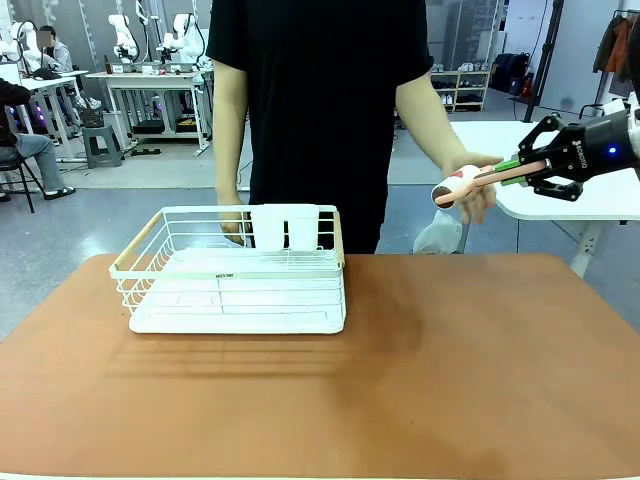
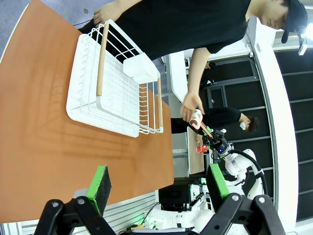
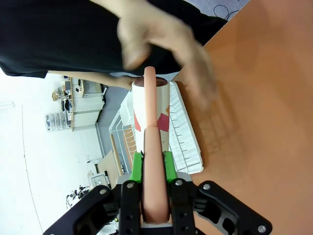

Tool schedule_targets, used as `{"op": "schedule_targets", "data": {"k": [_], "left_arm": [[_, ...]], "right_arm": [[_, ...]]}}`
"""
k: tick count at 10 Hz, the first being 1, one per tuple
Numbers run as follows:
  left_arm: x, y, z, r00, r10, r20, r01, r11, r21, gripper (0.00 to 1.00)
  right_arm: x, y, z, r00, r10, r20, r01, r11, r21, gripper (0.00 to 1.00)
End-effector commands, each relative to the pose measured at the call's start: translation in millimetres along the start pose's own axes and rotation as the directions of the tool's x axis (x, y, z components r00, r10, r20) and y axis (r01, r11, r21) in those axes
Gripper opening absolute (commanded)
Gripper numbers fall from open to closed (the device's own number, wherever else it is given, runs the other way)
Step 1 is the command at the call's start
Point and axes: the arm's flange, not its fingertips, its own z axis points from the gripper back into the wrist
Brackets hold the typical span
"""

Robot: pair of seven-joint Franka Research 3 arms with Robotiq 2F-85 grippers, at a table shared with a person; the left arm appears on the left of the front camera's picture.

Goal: Clean the table.
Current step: Pick up the Lint Roller when the human hands it over, then clean the table with the Lint Roller when the human lifts the Dish drying rack.

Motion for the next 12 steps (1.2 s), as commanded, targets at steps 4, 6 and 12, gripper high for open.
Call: {"op": "schedule_targets", "data": {"k": [4,6,12], "left_arm": [[2.3,-0.1,3.0,1.0,-0.016,0.0,0.016,1.0,-0.02,1.0],[2.3,-0.1,3.0,1.0,-0.016,0.0,0.016,1.0,-0.02,1.0],[2.3,-0.1,3.0,1.0,-0.016,0.0,0.016,1.0,-0.02,1.0]], "right_arm": [[-0.5,1.1,-0.6,1.0,0.002,-0.006,-0.002,1.0,-0.001,0.04],[-0.5,1.1,-0.6,1.0,0.002,-0.006,-0.002,1.0,-0.001,0.04],[-0.5,1.1,-0.6,1.0,0.002,-0.006,-0.002,1.0,-0.001,0.04]]}}
